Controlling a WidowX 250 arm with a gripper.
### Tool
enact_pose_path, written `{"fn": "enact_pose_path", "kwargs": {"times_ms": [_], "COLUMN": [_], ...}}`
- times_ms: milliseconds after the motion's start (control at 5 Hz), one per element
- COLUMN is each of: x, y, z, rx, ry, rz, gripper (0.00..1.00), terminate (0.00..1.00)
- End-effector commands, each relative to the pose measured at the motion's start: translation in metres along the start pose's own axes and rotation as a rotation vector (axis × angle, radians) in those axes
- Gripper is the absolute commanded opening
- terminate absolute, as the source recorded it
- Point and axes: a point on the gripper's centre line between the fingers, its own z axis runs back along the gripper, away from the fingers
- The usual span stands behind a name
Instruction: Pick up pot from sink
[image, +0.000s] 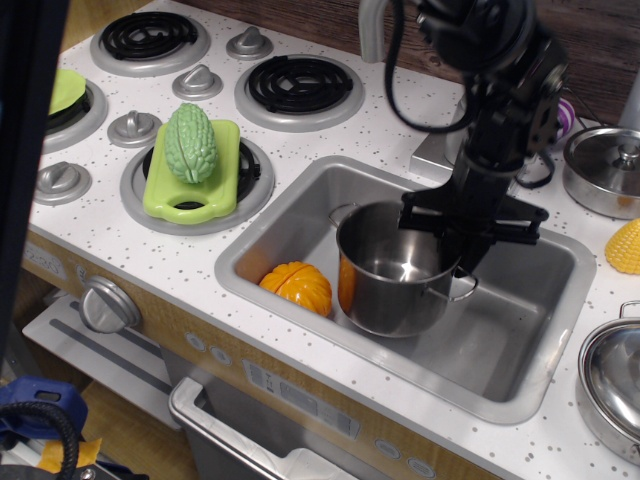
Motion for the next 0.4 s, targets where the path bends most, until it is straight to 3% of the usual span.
{"fn": "enact_pose_path", "kwargs": {"times_ms": [0, 200], "x": [0.0178, 0.0166], "y": [0.0026, 0.0046], "z": [0.0675, 0.0773], "rx": [-0.023, -0.002], "ry": [-0.067, -0.094], "rz": [-0.006, 0.0], "gripper": [0.0, 0.0], "terminate": [0.0, 1.0]}}
